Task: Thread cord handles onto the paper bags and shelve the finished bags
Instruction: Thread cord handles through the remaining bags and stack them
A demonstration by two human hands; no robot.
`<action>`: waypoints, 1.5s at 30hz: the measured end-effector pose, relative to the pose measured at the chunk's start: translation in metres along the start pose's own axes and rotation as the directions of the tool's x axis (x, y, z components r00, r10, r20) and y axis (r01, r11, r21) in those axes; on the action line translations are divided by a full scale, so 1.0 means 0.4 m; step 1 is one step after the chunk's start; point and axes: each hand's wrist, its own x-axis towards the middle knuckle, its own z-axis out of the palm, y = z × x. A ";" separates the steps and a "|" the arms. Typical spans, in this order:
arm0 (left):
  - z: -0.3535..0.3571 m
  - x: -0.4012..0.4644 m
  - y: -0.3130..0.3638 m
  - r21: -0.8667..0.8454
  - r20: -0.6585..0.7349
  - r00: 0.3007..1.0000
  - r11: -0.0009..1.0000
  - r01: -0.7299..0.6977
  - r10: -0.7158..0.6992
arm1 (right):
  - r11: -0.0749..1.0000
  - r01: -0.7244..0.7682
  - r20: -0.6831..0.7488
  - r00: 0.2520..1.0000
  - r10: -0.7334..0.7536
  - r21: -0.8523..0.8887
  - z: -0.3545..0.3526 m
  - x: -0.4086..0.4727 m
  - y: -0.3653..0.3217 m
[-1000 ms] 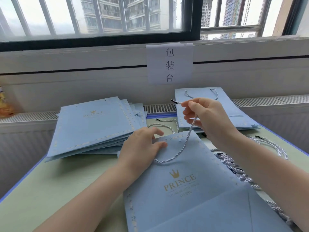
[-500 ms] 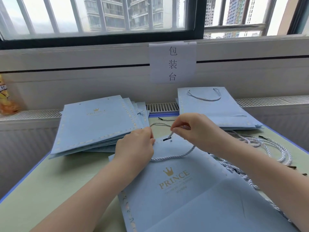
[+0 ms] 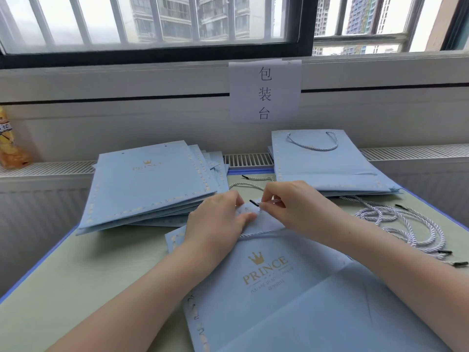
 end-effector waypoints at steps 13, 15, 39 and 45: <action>-0.007 0.003 -0.003 -0.084 0.012 0.998 0.995 0.056 -0.055 | 0.986 -0.157 0.067 0.986 0.153 0.051 -0.011 -0.002 0.002; -0.007 0.002 -0.002 -0.083 0.010 0.999 0.995 0.052 -0.052 | 0.988 -0.151 0.008 0.989 0.150 0.035 -0.011 -0.004 0.002; -0.011 -0.008 0.009 -0.043 -0.074 0.997 0.999 0.000 -0.004 | 0.992 -0.100 0.047 0.994 0.103 -0.074 0.009 -0.013 -0.010; -0.017 -0.008 0.011 -0.042 -0.080 0.997 0.999 -0.011 0.008 | 0.992 -0.119 0.000 0.993 0.119 -0.044 0.015 -0.011 -0.004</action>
